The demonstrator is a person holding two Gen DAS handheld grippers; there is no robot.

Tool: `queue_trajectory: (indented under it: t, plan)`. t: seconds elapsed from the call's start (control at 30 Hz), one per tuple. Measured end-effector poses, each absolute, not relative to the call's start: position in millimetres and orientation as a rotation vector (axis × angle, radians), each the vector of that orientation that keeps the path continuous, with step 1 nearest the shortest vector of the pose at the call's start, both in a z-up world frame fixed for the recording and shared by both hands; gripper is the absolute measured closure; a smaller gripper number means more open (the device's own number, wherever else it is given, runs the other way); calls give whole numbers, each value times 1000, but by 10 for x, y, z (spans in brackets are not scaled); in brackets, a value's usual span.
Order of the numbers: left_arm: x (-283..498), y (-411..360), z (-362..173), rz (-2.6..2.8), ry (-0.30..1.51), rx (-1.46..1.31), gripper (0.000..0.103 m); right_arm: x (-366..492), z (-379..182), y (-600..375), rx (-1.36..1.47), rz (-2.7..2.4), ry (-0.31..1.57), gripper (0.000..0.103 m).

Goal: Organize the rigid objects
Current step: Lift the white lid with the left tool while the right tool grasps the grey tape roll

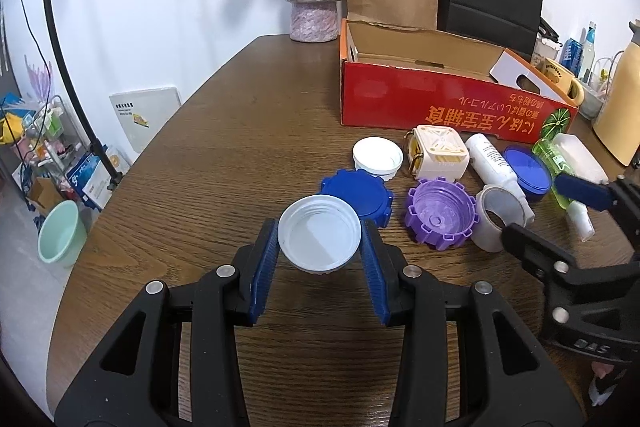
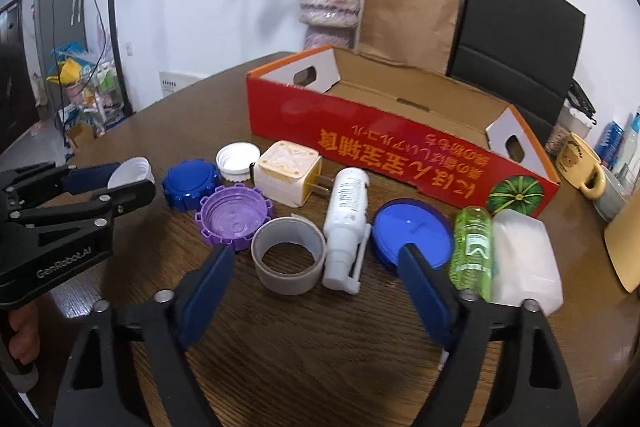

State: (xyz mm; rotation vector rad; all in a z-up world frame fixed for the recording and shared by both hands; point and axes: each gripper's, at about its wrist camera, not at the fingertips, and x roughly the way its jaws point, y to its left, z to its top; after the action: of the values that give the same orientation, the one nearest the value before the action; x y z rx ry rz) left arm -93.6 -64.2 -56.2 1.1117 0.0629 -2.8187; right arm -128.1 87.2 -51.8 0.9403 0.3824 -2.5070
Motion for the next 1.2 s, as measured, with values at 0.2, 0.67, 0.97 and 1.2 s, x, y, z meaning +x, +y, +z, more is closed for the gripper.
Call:
queue_trajectory:
  t: [0.2,0.67,0.97,1.2]
  plan:
    - [-920,-645,-555,-2829,70,1109,66,-1305,-575,814,958,-2478,408,24]
    - [-918,-642,-557,-2830,72,1104,66,-1365,-630,744,988,-2423,421,56]
    - [-911,-654,-558,-2830,72,1100,66,-1351,-601,782,979,-2429,390,56]
    - [-907,-656,-559,-2831,73,1095,66,-1304,-563,792,946,-2439,389,56]
